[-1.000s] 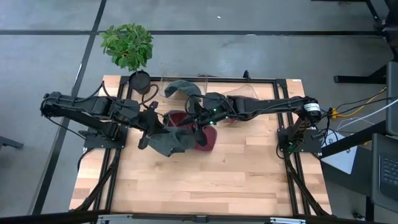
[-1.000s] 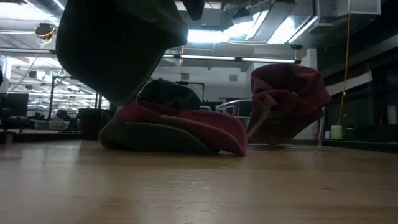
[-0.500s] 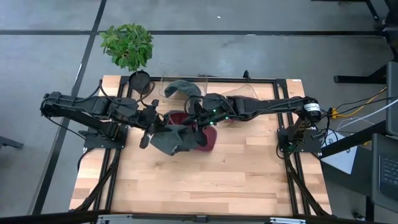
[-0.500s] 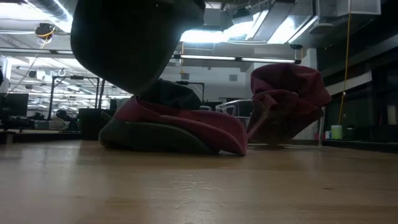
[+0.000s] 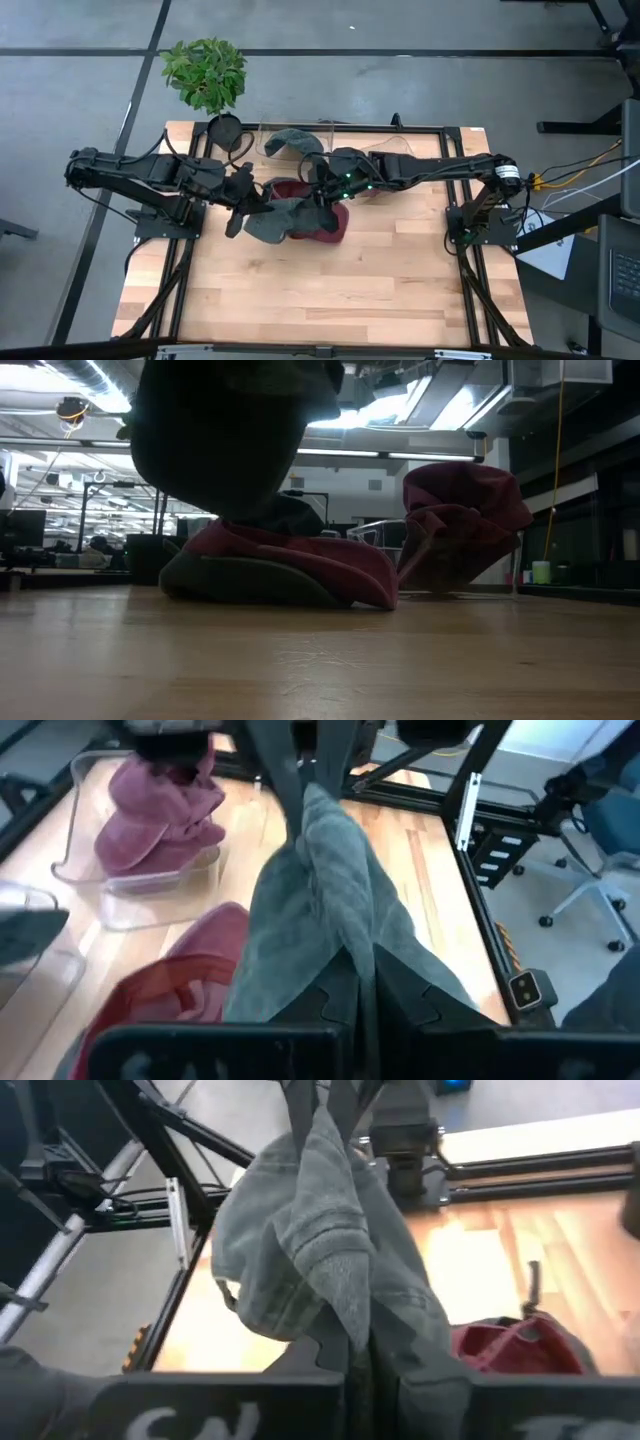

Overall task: Pick & Place hat
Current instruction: Put the bottom black cap into the left transparent bin

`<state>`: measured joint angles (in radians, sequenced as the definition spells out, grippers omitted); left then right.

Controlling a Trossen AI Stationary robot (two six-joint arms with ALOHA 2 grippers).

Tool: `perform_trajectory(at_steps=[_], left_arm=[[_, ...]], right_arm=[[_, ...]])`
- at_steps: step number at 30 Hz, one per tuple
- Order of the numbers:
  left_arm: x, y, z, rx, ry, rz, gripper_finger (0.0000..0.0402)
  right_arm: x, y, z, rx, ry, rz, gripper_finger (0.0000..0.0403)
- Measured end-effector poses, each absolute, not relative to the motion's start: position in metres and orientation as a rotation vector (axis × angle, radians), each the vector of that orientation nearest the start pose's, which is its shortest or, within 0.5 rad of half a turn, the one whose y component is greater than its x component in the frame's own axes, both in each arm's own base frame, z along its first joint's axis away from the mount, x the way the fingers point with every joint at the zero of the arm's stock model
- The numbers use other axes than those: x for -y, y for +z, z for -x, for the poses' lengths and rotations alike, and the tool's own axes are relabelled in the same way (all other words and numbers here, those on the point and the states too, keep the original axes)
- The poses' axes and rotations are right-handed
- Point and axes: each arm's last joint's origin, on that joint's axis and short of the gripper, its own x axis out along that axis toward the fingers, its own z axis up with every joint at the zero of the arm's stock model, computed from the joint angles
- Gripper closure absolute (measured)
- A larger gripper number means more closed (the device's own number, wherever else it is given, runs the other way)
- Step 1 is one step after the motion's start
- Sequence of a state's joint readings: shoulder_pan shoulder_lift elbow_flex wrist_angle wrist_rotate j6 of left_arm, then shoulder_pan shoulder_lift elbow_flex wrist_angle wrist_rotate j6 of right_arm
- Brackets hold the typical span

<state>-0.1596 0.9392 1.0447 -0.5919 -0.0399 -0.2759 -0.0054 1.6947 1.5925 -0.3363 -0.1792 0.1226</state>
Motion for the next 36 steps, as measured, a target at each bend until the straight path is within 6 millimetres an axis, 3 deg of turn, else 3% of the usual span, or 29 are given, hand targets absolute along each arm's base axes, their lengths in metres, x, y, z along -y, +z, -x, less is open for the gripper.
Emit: perform_trajectory(at_steps=[8,12,19,27,36], left_arm=[[0.027,0.359,-0.185,-0.476,0.003,0.265,0.0396],[0.027,0.360,-0.186,-0.454,0.037,0.265,0.0379],[0.027,0.360,-0.186,-0.453,0.030,0.347,0.0314],[0.011,0.379,-0.200,-0.208,0.110,0.437,0.0222],[-0.003,0.360,-0.231,-0.301,0.082,0.554,0.0159]], right_arm=[[0.002,0.367,-0.380,-0.452,0.068,-0.127,0.0397],[0.003,0.366,-0.377,-0.487,0.054,-0.124,0.0397],[0.006,0.358,-0.369,-0.596,-0.044,-0.071,0.0397],[0.004,0.362,-0.372,-0.544,-0.049,-0.003,0.0397],[0.003,0.366,-0.375,-0.490,-0.025,0.075,0.0396]])
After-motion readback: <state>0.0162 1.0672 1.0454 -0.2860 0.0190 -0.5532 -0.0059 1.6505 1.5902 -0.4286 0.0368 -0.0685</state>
